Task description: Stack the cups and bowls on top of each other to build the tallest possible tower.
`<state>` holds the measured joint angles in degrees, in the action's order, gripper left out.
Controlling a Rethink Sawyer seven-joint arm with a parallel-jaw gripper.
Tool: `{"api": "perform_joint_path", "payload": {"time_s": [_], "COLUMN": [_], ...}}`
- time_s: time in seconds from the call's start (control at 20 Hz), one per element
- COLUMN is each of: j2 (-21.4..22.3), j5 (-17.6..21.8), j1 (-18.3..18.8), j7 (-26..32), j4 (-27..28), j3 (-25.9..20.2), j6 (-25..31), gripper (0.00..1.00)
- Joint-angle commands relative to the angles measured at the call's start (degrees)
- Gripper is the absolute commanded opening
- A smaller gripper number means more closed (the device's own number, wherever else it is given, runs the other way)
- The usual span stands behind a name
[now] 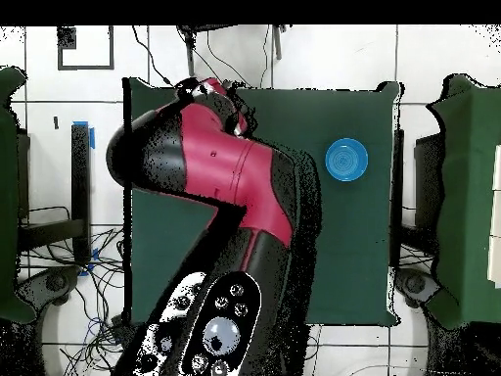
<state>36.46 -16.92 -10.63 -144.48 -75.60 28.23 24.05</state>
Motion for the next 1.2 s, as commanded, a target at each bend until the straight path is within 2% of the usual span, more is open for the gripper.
{"api": "perform_joint_path", "payload": {"time_s": [0.05, 0.5, 1.2], "j2": [-3.8, -3.9, -4.9], "j5": [5.2, 7.2, 9.7], "j1": [1.5, 3.5, 5.0], "j7": [0.7, 0.3, -0.6], "j4": [-9.2, -14.4, -15.1], "j3": [-7.4, -10.6, -12.4], "j6": [0.1, -6.3, -9.6], "gripper": [1.00, 1.00, 1.00]}}
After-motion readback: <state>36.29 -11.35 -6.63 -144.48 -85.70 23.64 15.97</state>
